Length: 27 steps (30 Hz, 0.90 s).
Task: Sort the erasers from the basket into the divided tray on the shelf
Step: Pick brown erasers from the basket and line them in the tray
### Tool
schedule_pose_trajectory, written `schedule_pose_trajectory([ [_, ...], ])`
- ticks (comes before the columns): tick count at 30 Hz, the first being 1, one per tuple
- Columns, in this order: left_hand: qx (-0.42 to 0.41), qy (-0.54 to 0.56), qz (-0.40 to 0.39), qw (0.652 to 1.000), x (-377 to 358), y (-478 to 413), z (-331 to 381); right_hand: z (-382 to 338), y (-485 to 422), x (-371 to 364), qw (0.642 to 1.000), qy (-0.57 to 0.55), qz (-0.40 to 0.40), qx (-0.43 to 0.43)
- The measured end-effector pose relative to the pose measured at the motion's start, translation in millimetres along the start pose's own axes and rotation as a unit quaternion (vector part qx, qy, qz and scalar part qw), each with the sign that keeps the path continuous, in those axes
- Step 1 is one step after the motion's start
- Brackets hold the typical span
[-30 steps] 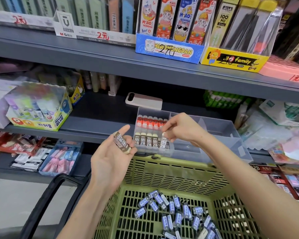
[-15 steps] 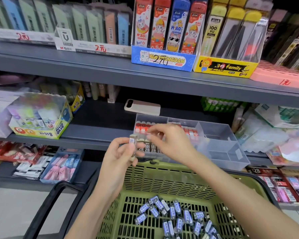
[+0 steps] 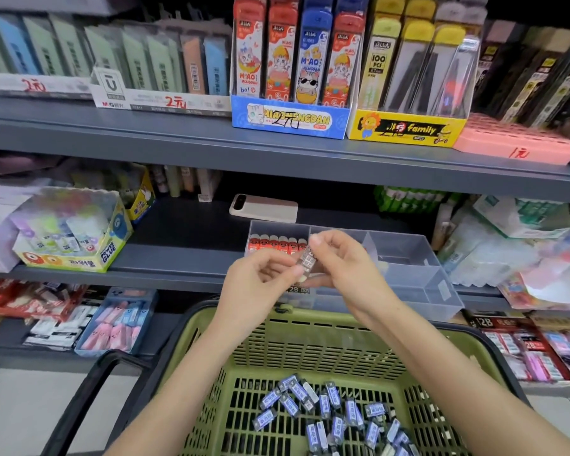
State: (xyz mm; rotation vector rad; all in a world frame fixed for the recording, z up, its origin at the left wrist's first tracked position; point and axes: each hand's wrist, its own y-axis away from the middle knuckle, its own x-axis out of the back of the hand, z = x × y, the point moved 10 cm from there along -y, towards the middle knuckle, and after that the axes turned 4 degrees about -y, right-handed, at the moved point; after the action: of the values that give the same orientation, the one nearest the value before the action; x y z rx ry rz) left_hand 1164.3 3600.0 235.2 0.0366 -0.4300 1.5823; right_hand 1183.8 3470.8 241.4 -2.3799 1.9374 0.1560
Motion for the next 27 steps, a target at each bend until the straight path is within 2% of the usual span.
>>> schedule_pose_trajectory([
  [3,-0.046,-0.134,-0.019,0.990,-10.6,-1.3,8.5,4.9,2.8,20.2,0.996,0.069,0.055,0.001],
  [6,-0.144,-0.327,-0.079,0.931,-26.9,-2.2,8.6,1.0,-2.1,40.3,0.996,0.048,0.079,0.008],
  [8,-0.162,-0.384,-0.134,0.899,-34.9,-2.3,-0.8,2.4,-7.6,47.8,0.994,0.071,0.076,-0.012],
  [12,-0.179,-0.433,-0.180,0.865,-41.2,-0.1,-20.4,-1.4,-22.7,50.3,0.953,0.299,0.048,-0.003],
  [14,-0.178,-0.451,-0.186,0.855,-40.2,1.2,-28.1,-8.6,-30.1,44.6,0.931,0.363,0.025,0.028],
  [17,-0.191,-0.442,-0.180,0.858,-36.5,3.2,-27.2,-6.5,-40.0,27.8,0.901,0.430,-0.045,0.033],
  [20,-0.205,-0.424,-0.169,0.866,-33.8,4.5,-23.5,4.8,-48.7,11.4,0.843,0.525,-0.119,0.020],
  [24,-0.203,-0.410,-0.163,0.874,-32.9,5.2,-22.0,26.0,-50.9,-8.7,0.796,0.569,-0.207,-0.013],
  [27,-0.201,-0.408,-0.162,0.876,-32.5,5.2,-20.8,29.6,-53.7,-17.6,0.785,0.583,-0.210,-0.008],
])
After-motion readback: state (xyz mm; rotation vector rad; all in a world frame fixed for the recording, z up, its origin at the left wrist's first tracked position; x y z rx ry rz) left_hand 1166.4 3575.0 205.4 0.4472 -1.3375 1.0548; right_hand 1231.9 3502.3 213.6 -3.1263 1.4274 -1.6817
